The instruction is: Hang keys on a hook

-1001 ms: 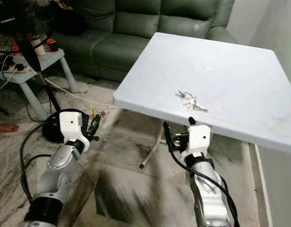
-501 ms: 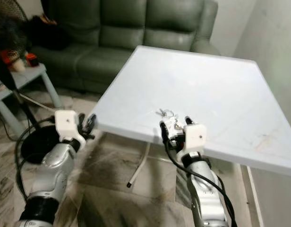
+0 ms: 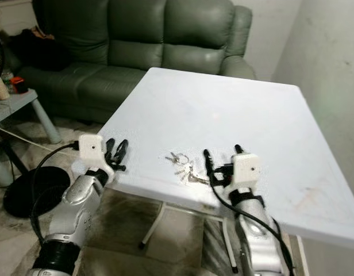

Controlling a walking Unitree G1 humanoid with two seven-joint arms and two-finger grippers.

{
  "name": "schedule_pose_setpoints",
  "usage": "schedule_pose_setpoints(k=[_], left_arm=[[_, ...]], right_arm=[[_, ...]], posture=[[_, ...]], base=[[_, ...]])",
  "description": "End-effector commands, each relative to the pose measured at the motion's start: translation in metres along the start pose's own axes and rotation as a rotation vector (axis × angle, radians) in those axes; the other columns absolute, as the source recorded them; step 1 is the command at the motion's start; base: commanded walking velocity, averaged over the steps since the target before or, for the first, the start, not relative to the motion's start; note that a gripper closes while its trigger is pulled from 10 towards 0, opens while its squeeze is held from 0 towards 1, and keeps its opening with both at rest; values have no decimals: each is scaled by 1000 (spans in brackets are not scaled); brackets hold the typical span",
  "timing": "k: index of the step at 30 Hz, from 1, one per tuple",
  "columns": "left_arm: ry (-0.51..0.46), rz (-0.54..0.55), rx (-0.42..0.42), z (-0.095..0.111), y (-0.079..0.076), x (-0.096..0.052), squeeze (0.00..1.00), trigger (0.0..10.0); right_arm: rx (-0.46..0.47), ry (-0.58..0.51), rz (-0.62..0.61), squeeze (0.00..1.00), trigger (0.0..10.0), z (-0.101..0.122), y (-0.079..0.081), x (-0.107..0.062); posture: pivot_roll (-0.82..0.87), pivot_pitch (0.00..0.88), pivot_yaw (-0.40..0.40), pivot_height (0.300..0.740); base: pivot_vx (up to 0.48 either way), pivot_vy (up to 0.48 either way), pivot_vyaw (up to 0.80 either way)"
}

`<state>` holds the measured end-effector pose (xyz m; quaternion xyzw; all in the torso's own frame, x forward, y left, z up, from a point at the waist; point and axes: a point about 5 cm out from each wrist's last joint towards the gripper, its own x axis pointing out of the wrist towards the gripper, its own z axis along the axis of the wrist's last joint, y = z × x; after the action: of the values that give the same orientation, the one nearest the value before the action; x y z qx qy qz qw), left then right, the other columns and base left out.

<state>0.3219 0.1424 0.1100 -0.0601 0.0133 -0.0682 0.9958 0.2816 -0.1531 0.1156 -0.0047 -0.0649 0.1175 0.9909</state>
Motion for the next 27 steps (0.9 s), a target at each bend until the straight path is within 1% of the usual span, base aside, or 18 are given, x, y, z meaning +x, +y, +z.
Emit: schedule_pose_setpoints(k=[1, 9, 16, 27], left_arm=[[-32, -46, 2, 4, -15, 0, 0, 10000], [-61, -62, 1, 5, -21, -4, 0, 10000], [-71, -84, 0, -2, -27, -16, 0, 10000], [-67, -128, 19, -9, -39, -28, 0, 10000]], right_arm=[[-22, 10, -10, 0, 10000, 1, -9, -3], [-45, 28, 25, 0, 10000, 0, -8, -3], [-97, 69, 51, 0, 10000, -2, -12, -1], [-131, 115, 66, 0, 10000, -4, -14, 0]], posture=[[74, 0, -34, 736], [79, 0, -41, 736], [89, 0, -60, 736], [94, 0, -80, 736]], base=[[0, 0, 0], [0, 0, 0], [0, 0, 0], [0, 0, 0]])
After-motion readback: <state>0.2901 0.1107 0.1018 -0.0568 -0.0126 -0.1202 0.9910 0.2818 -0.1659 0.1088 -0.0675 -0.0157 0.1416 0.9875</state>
